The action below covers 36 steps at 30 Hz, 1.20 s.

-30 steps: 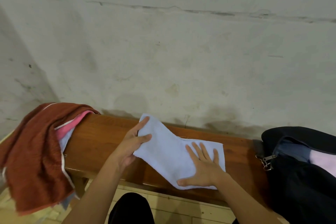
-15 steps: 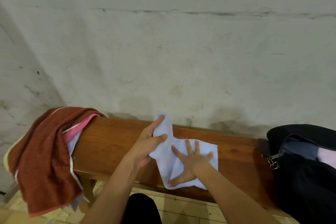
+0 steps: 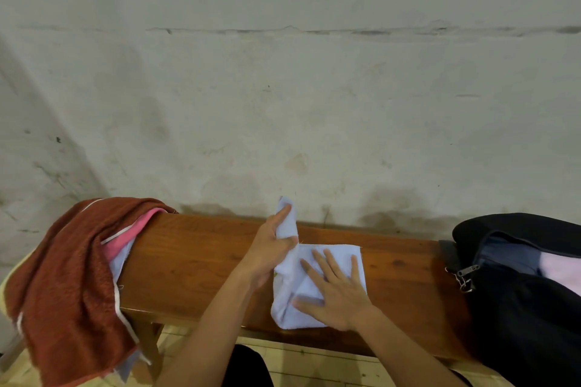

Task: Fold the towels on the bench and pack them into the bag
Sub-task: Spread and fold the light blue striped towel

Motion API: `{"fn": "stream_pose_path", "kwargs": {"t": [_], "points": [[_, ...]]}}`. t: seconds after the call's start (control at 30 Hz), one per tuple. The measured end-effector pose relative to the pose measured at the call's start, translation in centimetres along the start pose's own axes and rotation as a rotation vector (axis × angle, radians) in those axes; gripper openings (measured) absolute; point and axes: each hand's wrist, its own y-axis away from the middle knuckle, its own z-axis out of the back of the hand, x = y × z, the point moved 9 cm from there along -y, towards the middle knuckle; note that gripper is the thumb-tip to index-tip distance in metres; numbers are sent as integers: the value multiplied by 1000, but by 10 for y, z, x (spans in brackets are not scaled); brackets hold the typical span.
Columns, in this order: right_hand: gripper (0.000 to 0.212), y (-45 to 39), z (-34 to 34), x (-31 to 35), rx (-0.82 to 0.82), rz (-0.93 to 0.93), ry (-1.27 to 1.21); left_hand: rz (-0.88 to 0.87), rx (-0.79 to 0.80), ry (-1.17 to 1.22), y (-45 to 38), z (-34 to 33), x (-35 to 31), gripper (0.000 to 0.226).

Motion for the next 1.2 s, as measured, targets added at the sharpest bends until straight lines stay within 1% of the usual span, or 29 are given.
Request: {"fn": "stream_pose_path", "kwargs": {"t": [0.03, 0.1, 0.17, 0.2, 0.27, 0.33, 0.4, 0.47, 0.5, 0.57, 0.63, 0.7, 0.77, 0.83, 0.9, 0.93, 1.0, 1.03, 1.07, 1.1, 1.17, 1.2], "points": [[84, 6, 0, -7, -23, -5, 4, 4, -6, -24, -3, -4, 1, 65], [84, 15, -3, -25, -51, -57, 1, -3, -16, -96, -7, -14, 5, 65], [83, 24, -2, -39, -93, -112, -58, -26, -4, -198, -11, -30, 7, 66], [85, 27, 2, -43, -118, -127, -109, -32, 11, -240, -12, -39, 8, 67], [95, 31, 9, -50, -160, -124, -216, -2, 43, -302, -12, -57, 14, 68], [99, 36, 17, -55, -204, -108, -264, 26, 79, -340, -14, -74, 22, 72], [95, 40, 20, -60, -221, -101, -220, 29, 107, -381, -16, -87, 30, 75], [91, 43, 13, -65, -178, -104, -137, 30, 128, -439, -19, -98, 37, 78], [86, 45, 8, -68, -155, -113, -111, 31, 145, -472, -21, -105, 40, 79], [70, 47, 0, -71, -140, -136, -118, 31, 172, -558, -22, -116, 44, 79], [66, 49, -3, -72, -161, -123, -160, 40, 183, -617, -24, -125, 47, 79], [67, 54, -7, -72, -166, -119, -155, 49, 193, -597, -24, -133, 54, 76], [59, 57, -9, -72, -212, -118, -54, 37, 197, -494, -21, -140, 61, 70], [60, 60, -16, -74, -157, -175, -40, 28, 172, -418, -18, -144, 67, 63], [59, 58, -16, -73, -174, -133, -25, 45, 116, -429, -15, -141, 71, 60], [58, 59, -14, -73, -234, -91, -37, 39, 72, -411, -13, -137, 71, 57], [53, 61, -12, -80, -280, -84, -192, 7, -4, -309, -9, -126, 69, 45], [51, 64, -5, -84, -345, -95, -272, -29, -28, -291, -5, -119, 68, 37], [47, 69, 3, -90, -425, -131, -386, -80, -52, -336, -1, -112, 65, 33], [47, 74, 8, -96, -488, -177, -498, -128, -81, -432, 3, -103, 66, 32], [64, 81, 13, -102, -560, -239, -594, -236, -122, -649, 11, -89, 66, 38], [67, 84, 17, -100, -567, -264, -580, -292, -109, -734, 16, -86, 63, 46]]}}
